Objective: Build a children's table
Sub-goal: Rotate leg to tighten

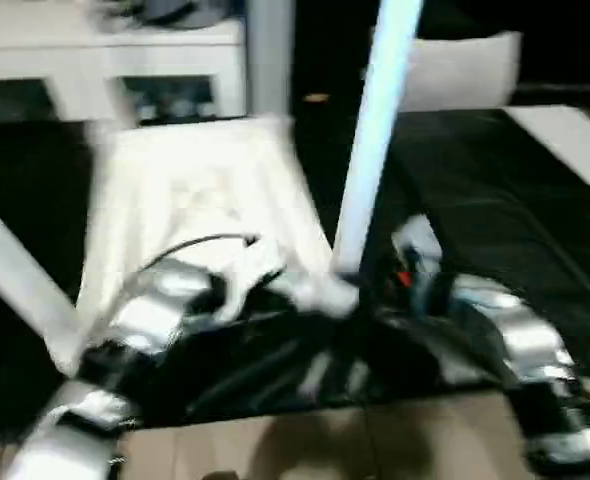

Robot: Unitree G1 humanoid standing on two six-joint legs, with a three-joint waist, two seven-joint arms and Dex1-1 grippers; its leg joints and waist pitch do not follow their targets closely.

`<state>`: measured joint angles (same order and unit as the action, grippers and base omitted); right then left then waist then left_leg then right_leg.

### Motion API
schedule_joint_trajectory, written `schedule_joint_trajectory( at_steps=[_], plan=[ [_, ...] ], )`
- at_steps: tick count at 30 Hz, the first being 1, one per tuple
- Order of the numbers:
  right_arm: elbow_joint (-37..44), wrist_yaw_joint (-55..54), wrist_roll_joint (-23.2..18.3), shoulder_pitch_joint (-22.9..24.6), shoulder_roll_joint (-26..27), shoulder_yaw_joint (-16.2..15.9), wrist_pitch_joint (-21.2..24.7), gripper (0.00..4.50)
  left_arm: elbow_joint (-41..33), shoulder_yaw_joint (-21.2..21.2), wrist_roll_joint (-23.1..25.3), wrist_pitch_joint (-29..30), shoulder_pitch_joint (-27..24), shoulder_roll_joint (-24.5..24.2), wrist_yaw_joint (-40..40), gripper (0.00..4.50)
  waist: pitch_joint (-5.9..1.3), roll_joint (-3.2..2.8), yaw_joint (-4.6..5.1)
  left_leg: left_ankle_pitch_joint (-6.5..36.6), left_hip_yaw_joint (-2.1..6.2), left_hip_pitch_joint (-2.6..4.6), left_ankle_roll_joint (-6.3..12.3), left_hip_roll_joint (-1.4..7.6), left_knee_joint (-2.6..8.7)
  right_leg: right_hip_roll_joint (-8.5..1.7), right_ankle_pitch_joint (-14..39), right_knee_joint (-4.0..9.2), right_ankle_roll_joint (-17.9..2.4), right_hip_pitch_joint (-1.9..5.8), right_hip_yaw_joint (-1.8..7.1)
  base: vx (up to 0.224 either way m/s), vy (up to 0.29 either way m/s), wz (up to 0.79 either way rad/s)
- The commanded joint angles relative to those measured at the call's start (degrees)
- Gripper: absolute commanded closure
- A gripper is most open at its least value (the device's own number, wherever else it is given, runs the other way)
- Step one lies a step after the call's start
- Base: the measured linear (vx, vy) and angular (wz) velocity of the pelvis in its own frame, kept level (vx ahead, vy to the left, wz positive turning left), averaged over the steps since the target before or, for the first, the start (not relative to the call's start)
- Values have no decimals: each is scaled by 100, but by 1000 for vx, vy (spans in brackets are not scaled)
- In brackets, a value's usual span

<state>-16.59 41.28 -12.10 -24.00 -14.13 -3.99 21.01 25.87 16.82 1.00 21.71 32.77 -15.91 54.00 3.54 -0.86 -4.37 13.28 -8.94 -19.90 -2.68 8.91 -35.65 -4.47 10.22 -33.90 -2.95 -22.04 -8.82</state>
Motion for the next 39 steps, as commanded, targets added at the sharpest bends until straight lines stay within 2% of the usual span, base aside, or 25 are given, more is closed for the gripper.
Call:
schedule_joint_trajectory(
  at_steps=[1,3,4,5,6,7,8,10,11,13,15,17,19,21,23,24,26,27,28,29,33,34,36,38,39],
  plan=[
    [-245,-673,58,-148,635,-318,291,266,-292,-113,-153,77,411,551,-573,450,-326,21,-9,855,205,-25,110,446,495,-651,2618,610,-295,309,428,0,0,0],
    [-407,-1147,71,-247,867,-174,295,266,-274,-132,-97,109,457,700,-821,450,-344,24,8,716,194,-25,148,427,483,-653,2521,607,-337,301,430,0,0,0],
    [-576,-1527,63,-334,1057,-41,223,266,-243,-162,-38,84,492,835,-1071,450,-358,21,26,558,203,-68,186,433,482,-653,2277,562,-396,324,438,0,0,0],
    [-602,-1611,77,-346,1112,-2,183,266,-247,-167,-14,90,497,870,-1125,450,-371,18,32,458,205,-76,214,441,479,-648,2108,543,-428,325,445,0,0,0],
    [-617,-1661,84,-352,1145,21,158,266,-249,-169,1,94,499,891,-1156,450,-400,20,34,258,202,-77,287,461,464,-647,1685,477,-533,325,463,0,0,0],
    [-610,-1866,151,-339,1262,106,-13,210,-283,-145,69,85,495,931,-1218,450,-430,36,31,2,203,-95,377,474,451,-637,1199,396,-671,334,473,0,0,0],
    [-603,-1900,161,-333,1284,123,-34,210,-293,-138,81,84,492,934,-1226,450,-440,29,22,-212,191,-100,474,465,428,-639,758,339,-805,325,488,0,0,0],
    [-588,-1943,175,-322,1309,145,-53,191,-309,-127,96,86,488,937,-1231,450,-449,28,19,-290,187,-110,537,452,416,-641,602,316,-856,334,488,0,0,0],
    [-472,-1964,258,-244,1284,154,-197,191,-404,-90,101,91,433,890,-1172,450,-464,26,-5,-486,182,-122,699,465,398,-652,266,268,-968,328,487,0,0,0],
    [-295,-1807,337,-126,1151,107,-380,164,-500,-68,75,100,356,803,-1072,450,-449,7,-21,-412,168,-116,801,480,396,-645,377,290,-996,311,479,0,0,0],
    [-240,-1749,363,-87,1105,88,-439,157,-522,-66,70,118,332,782,-1067,450,-443,7,-47,-293,163,-107,772,490,404,-646,581,316,-947,315,478,0,0,0],
    [-118,-1612,321,-2,954,144,-491,124,-516,-91,35,133,298,730,-1014,450,-441,19,-69,-249,163,-102,730,499,413,-646,682,323,-905,314,483,0,0,0],
    [120,-1071,203,172,488,228,-753,118,-483,-96,-40,-52,226,567,-745,450,-447,6,-121,-232,155,-96,724,501,403,-652,645,316,-867,320,494,0,0,0],
    [154,-895,188,204,340,244,-854,102,-476,-88,-59,-95,202,509,-618,450,-447,-5,-131,-241,158,-102,766,496,401,-644,597,311,-881,311,492,0,0,0],
    [136,-567,182,209,61,286,-1073,82,-466,-62,-84,-146,155,379,-373,450,-443,24,-142,-159,148,-111,763,478,401,-651,737,337,-858,328,486,0,0,0],
    [132,-532,185,207,32,287,-1099,76,-465,-59,-88,-152,151,366,-345,450,-443,4,-154,-131,145,-112,753,471,397,-652,805,345,-842,328,483,0,0,0],
    [18,68,176,160,-382,306,-1459,64,-397,74,-93,-609,99,102,165,450,-441,6,-195,-76,148,-108,760,468,391,-637,1019,376,-720,317,474,0,0,0],
    [18,68,176,160,-382,306,-1459,64,-397,74,-93,-609,99,102,165,450,-440,4,-197,-105,141,-108,780,473,390,-621,979,354,-723,310,479,0,0,0],
    [22,732,21,142,-663,250,-1544,51,-442,175,-160,-696,43,-119,639,450,-438,0,-199,-123,144,-107,792,484,392,-620,955,354,-736,304,480,0,0,0],
    [23,759,16,142,-674,246,-1547,37,-445,179,-164,-698,41,-128,658,450,-454,-2,-217,-76,141,-103,841,477,384,-631,981,364,-734,319,472,0,0,0],
    [44,1860,-182,156,-1088,26,-1659,37,-527,401,-222,-999,-44,-514,1455,450,-452,-27,-318,-128,144,-75,897,536,380,-616,884,317,-854,269,481,0,0,0],
    [63,2171,-249,166,-1178,-54,-1656,37,-526,492,-190,-1135,-59,-629,1656,450,-452,3,-347,-101,142,-63,886,549,382,-624,910,323,-863,263,481,0,0,0],
    [105,2668,-354,183,-1319,-202,-1620,37,-540,633,-167,-1279,-90,-808,1995,450,-457,-22,-384,-93,147,-45,872,555,381,-628,899,306,-901,255,482,0,0,0],
    [55,3023,-414,161,-1410,-321,-1636,51,-520,732,-159,-1459,-98,-929,2253,450,-437,31,-412,-21,134,-66,884,560,386,-634,991,311,-884,257,485,0,0,0],
    [17,3217,-424,143,-1451,-390,-1647,51,-523,781,-150,-1502,-100,-984,2373,450,-440,11,-435,11,136,-60,853,561,387,-637,1088,313,-861,253,484,0,0,0]
  ],
)
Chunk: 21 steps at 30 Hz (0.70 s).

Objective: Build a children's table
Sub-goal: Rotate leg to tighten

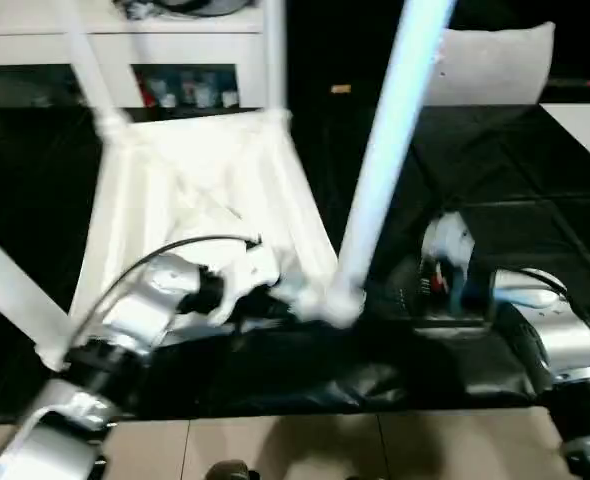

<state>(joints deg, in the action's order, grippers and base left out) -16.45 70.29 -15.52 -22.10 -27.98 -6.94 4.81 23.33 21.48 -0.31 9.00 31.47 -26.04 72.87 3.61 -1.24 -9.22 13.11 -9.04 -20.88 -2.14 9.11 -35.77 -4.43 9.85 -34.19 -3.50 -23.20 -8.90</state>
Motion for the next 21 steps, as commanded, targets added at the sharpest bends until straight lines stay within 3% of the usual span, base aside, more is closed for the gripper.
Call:
schedule_joint_trajectory(
  at_steps=[1,3,4,8,21],
  plan=[
    [-23,475,-93,-62,-94,-154,-16,63,-271,363,2,-297,33,-17,575,450,-445,48,39,44,145,38,785,540,399,-641,1176,350,-792,366,491,0,0,0],
    [-38,572,-98,-71,-111,-190,-9,86,-274,392,18,-334,36,-45,627,450,-444,50,6,103,143,41,726,539,405,-650,1315,371,-744,366,494,0,0,0],
    [-108,753,-99,-119,-119,-266,8,91,-265,443,24,-408,53,-75,750,450,-437,90,-5,102,140,35,679,535,415,-652,1390,374,-716,370,494,0,0,0],
    [-273,972,-64,-239,-59,-383,-22,127,-255,534,53,-561,105,-111,919,450,-437,87,-14,121,140,38,616,534,419,-648,1491,388,-679,362,494,0,0,0],
    [-368,1516,-240,-287,-114,-536,430,218,-97,564,34,-709,177,-106,1051,450,-441,98,-17,-7,131,26,660,530,407,-640,1372,370,-689,367,488,0,0,0]
  ],
)
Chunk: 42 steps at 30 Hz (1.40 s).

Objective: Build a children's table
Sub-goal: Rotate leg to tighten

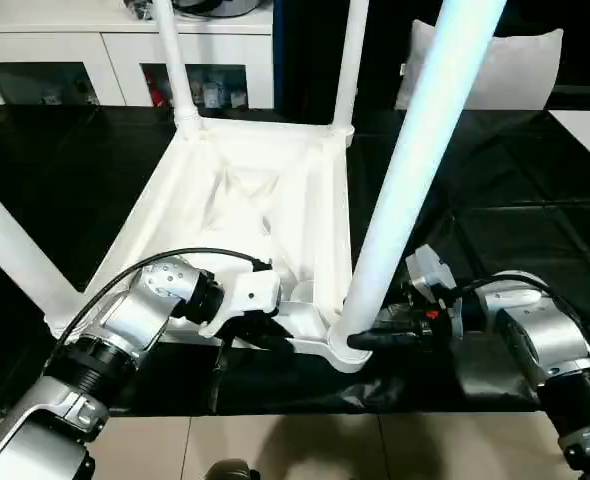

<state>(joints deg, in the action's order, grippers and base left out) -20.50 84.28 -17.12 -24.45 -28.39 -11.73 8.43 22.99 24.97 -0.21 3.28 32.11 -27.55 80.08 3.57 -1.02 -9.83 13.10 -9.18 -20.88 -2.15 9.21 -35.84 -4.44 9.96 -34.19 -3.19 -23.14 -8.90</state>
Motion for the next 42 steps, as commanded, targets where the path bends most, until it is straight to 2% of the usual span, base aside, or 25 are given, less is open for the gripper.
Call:
schedule_joint_trajectory(
  at_steps=[1,9,12,13,15,16,17,18,19,20,21,23,24,26,27,29,30,31,32,33,35,36,37,40,42],
  plan=[
    [67,132,-93,-24,-80,-63,126,232,-55,213,23,-137,108,40,336,450,-432,73,49,6,147,30,653,527,417,-636,1378,372,-712,355,485,0,0,0],
    [289,72,-228,141,7,-33,490,254,-58,135,-27,31,81,87,212,450,-425,63,46,31,150,30,613,528,424,-637,1424,379,-684,355,487,0,0,0],
    [535,-362,-199,279,126,-22,720,254,-127,-94,-101,472,81,320,-308,450,-417,70,43,40,147,31,576,530,429,-640,1432,391,-675,358,492,0,0,0],
    [543,-717,-78,281,224,-4,792,254,-164,-171,-61,698,108,419,-599,450,-398,47,49,158,146,39,520,528,445,-646,1613,429,-647,347,488,0,0,0],
    [532,-1009,31,272,313,9,848,254,-197,-227,-30,842,124,500,-825,450,-366,49,69,426,141,61,381,504,465,-647,2125,514,-525,351,461,0,0,0],
    [509,-1357,161,251,426,23,927,254,-251,-294,-43,1025,131,611,-1035,450,-327,68,104,617,129,67,294,467,479,-650,2521,586,-388,359,451,0,0,0],
    [454,-2039,319,199,720,108,1073,254,-377,-399,-49,1349,144,826,-1417,450,-307,57,146,766,137,103,188,449,495,-647,2872,643,-245,354,423,0,0,0],
    [454,-2039,319,199,720,108,1073,255,-377,-399,-49,1349,144,826,-1417,450,-307,57,146,766,137,103,188,449,495,-647,2872,643,-245,354,423,0,0,0],
    [445,-2423,378,178,915,162,1164,255,-437,-457,-42,1549,159,978,-1662,450,-277,74,261,1005,149,115,79,417,507,-634,3313,724,-20,369,358,0,0,0],
    [455,-2663,420,171,1035,193,1233,256,-472,-490,-40,1665,166,1071,-1795,450,-278,42,290,1040,167,112,41,414,508,-646,3390,748,38,388,335,0,0,0],
    [459,-2979,468,156,1202,238,1319,256,-488,-549,-25,1797,191,1218,-2022,450,-297,51,370,1087,178,120,28,417,512,-644,3373,777,118,399,316,0,0,0],
    [340,-4030,611,38,1706,440,1498,257,-450,-718,51,2095,301,1615,-2652,450,-320,24,468,996,198,100,34,452,535,-637,2991,745,17,420,313,0,0,0],
    [288,-4349,635,-5,1863,503,1548,257,-433,-772,80,2182,337,1737,-2863,450,-336,38,530,911,224,42,45,453,541,-645,2755,714,-39,456,303,0,0,0],
    [162,-4987,768,-104,2172,654,1529,257,-384,-860,138,2320,412,1937,-3280,450,-346,34,586,798,198,74,91,444,529,-647,2465,688,-197,407,352,0,0,0],
    [61,-5336,837,-171,2337,748,1517,257,-344,-937,193,2343,451,2057,-3566,450,-367,31,598,656,187,52,152,424,515,-650,2288,649,-281,433,372,0,0,0],
    [-158,-5852,931,-291,2576,891,1352,257,-316,-1016,296,2369,496,2250,-3961,450,-386,34,599,468,167,61,243,427,492,-641,2027,612,-403,413,395,0,0,0],
    [-158,-5852,931,-291,2576,891,1352,257,-316,-1016,296,2369,496,2250,-3961,450,-413,40,603,220,166,18,295,425,482,-640,1691,545,-508,436,411,61,-29,2],
    [-280,-6058,907,-341,2732,1029,1134,257,-378,-1018,335,2393,477,2368,-4106,450,-454,29,569,-81,164,5,403,435,461,-645,1164,457,-644,452,429,0,0,0],
    [-281,-6060,907,-341,2734,1031,1131,222,-379,-1018,335,2394,476,2369,-4107,450,-467,33,567,-245,152,-8,478,430,443,-639,871,421,-712,443,439,0,0,0],
    [-286,-6107,894,-338,2784,1092,1054,201,-419,-984,363,2408,453,2376,-4100,450,-499,32,544,-589,156,-11,648,439,415,-629,275,324,-863,434,446,0,0,0],
    [-208,-6075,942,-283,2751,1079,939,183,-458,-898,458,2358,408,2283,-4066,450,-496,24,535,-844,151,-28,930,443,384,-621,-203,261,-1016,411,444,0,0,0],
    [-184,-6061,963,-264,2730,1074,897,183,-464,-886,458,2355,402,2250,-4045,450,-485,25,518,-815,139,-39,1035,435,379,-629,-196,266,-1045,416,440,0,0,0],
    [-105,-6022,979,-213,2642,1110,835,174,-486,-879,443,2356,389,2158,-3967,450,-471,27,498,-680,126,-48,1049,423,380,-633,18,302,-998,421,433,0,0,0],
    [-1,-5942,866,-167,2584,1211,850,135,-513,-853,410,2337,367,2074,-3876,450,-452,18,459,-432,120,-39,938,429,398,-623,533,362,-847,418,429,0,0,0],
    [153,-5694,844,-96,2325,1209,753,127,-512,-845,355,2218,321,1971,-3687,450,-444,11,424,-233,120,-14,774,437,414,-606,952,412,-695,417,423,0,0,0]
  ],
)
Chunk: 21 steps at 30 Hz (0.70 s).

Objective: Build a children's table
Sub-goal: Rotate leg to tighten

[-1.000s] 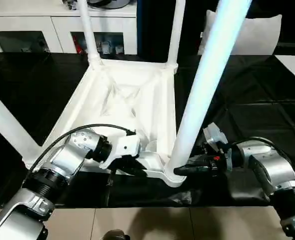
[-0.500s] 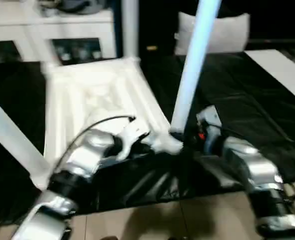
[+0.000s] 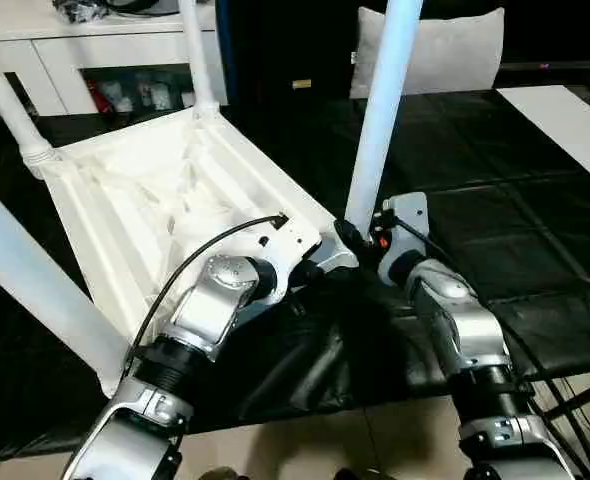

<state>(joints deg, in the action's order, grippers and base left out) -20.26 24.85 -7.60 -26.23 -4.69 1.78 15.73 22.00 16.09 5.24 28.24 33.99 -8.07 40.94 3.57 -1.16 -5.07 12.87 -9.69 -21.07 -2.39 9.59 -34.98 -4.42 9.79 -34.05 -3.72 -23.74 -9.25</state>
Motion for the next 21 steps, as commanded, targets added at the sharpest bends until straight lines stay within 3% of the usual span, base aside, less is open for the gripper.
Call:
schedule_joint_trajectory(
  at_steps=[1,6,10,14,21],
  plan=[
    [182,362,-110,109,-132,-159,-12,113,-410,55,-209,-329,118,-17,314,450,-443,17,-63,-182,163,10,784,398,327,-608,1000,403,-621,467,466,0,0,0],
    [543,1535,-298,318,-817,-282,-190,75,-424,196,-265,-515,-2,-425,1006,450,-468,9,-142,-276,181,15,824,428,306,-605,586,320,-692,451,479,0,0,0],
    [603,2445,-417,410,-1361,-368,-407,41,-391,385,-359,-937,-89,-806,1710,450,-468,17,-211,-112,163,19,845,417,307,-612,816,353,-652,454,479,0,0,0],
    [482,3420,-499,398,-1886,-530,-721,41,-317,602,-490,-1632,-183,-1271,2708,450,-472,1,-311,-22,168,53,740,452,312,-600,1066,367,-585,428,479,0,0,0],
    [390,4716,-677,395,-2292,-914,-863,41,-206,902,-490,-2207,-179,-1753,3613,450,-476,-9,-469,196,158,70,644,506,316,-626,1076,338,-725,410,493,0,0,0]
  ],
)
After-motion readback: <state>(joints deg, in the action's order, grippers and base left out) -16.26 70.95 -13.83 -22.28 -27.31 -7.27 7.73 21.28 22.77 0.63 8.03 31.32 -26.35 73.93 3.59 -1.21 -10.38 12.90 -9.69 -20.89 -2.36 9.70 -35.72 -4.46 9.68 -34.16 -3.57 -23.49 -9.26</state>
